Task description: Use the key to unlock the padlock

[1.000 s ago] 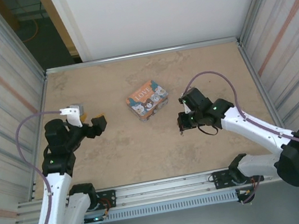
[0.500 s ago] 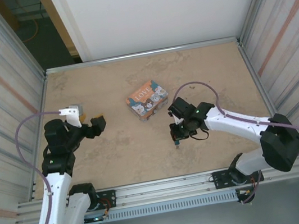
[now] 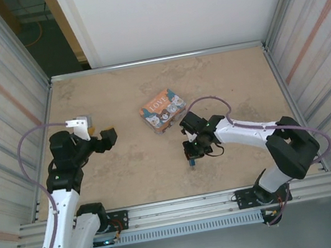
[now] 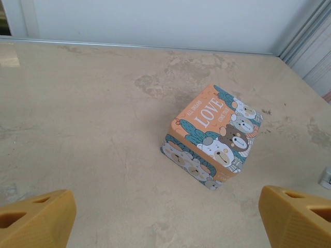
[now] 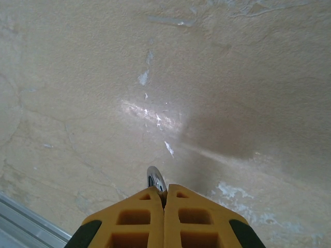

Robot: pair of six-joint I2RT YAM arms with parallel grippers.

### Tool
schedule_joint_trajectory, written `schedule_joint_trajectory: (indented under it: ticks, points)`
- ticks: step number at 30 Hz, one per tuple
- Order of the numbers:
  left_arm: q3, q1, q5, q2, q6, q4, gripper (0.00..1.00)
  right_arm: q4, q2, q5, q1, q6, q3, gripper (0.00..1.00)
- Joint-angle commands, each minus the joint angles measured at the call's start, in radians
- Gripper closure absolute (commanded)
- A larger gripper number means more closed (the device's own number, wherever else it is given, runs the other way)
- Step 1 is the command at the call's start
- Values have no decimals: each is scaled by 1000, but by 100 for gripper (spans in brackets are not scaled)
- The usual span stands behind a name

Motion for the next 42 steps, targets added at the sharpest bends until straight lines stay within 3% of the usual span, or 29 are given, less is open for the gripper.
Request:
schedule_joint_trajectory:
  ticks: [1,34,42]
  points:
    - [3,8,9,5,3,0,8,9,32,-32,7,22,27,100]
    - [7,16,11,26,0,-8,8,67,128,-50,-14,27,30,100]
    - [7,15,11,23,-1,-8,8,56,109,-41,-15,26,30,90]
